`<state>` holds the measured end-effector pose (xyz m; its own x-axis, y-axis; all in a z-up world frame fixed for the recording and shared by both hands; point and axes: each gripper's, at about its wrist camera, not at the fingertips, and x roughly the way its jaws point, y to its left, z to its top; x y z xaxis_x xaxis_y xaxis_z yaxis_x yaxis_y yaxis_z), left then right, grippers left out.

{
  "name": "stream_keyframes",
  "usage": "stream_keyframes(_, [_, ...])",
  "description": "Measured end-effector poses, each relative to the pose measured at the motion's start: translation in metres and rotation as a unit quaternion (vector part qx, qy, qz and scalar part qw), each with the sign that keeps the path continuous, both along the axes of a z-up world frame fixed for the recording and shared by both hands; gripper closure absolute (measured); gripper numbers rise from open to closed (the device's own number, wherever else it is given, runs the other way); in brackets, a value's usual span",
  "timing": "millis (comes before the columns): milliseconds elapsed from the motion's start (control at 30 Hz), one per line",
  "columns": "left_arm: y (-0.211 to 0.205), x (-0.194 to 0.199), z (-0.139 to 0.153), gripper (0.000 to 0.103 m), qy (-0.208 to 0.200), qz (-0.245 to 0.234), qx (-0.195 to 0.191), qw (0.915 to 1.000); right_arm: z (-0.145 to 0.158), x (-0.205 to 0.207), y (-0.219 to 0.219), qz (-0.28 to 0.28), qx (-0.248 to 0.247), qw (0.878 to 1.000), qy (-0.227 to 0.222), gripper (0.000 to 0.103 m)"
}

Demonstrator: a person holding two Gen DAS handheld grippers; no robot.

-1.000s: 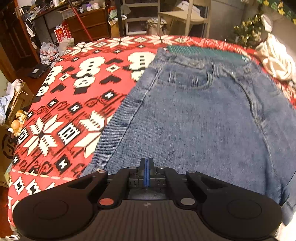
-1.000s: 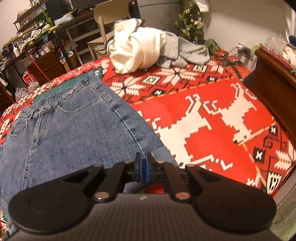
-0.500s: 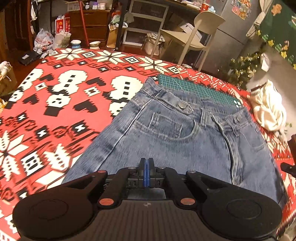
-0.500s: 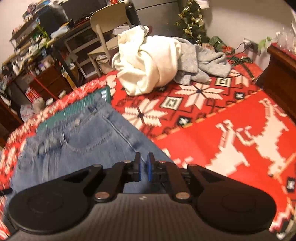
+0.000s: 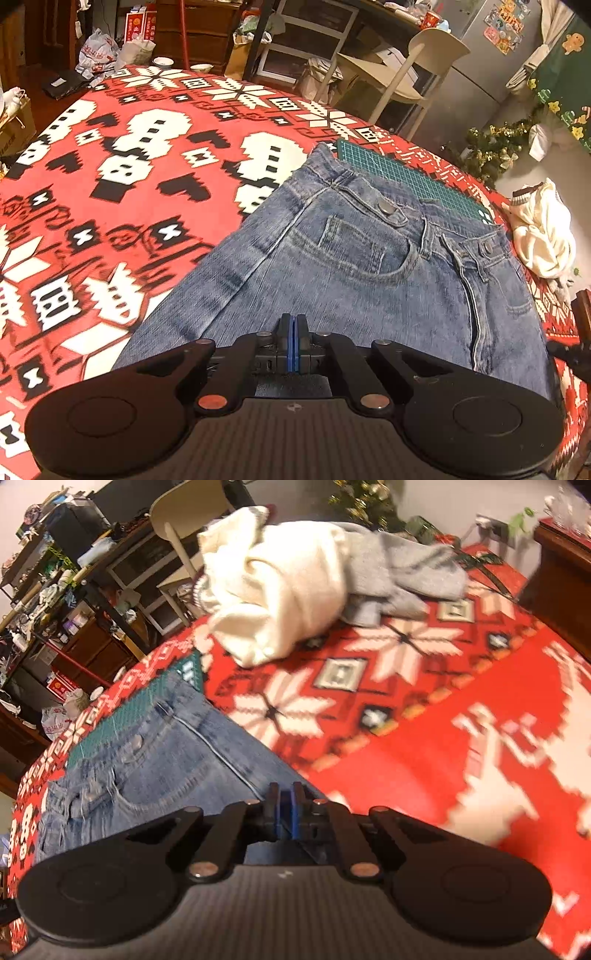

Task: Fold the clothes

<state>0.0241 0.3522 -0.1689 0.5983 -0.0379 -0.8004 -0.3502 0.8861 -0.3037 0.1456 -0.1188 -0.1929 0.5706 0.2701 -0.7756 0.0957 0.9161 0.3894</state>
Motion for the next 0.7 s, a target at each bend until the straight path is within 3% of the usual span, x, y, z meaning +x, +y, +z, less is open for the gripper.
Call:
stream_keyframes(367, [0.000, -0.038, 0.003, 0.101, 0.013, -0.028, 0.029, 0.9991, -0.003, -0.066, -0.047, -0.039, 0.029, 0.999, 0.022, 0.102])
stream_keyframes(567, [0.021, -0.061, 0.005, 0.100, 0.010, -0.006, 0.012, 0.9999, 0.004, -0.077, -0.052, -0.048, 0.028, 0.998, 0.021, 0.100])
stream_keyframes(700, [0.034, -0.059, 0.015, 0.100, -0.021, 0.007, -0.013, 0.9997, 0.012, -0.086, -0.047, -0.038, 0.013, 0.999, 0.010, 0.094])
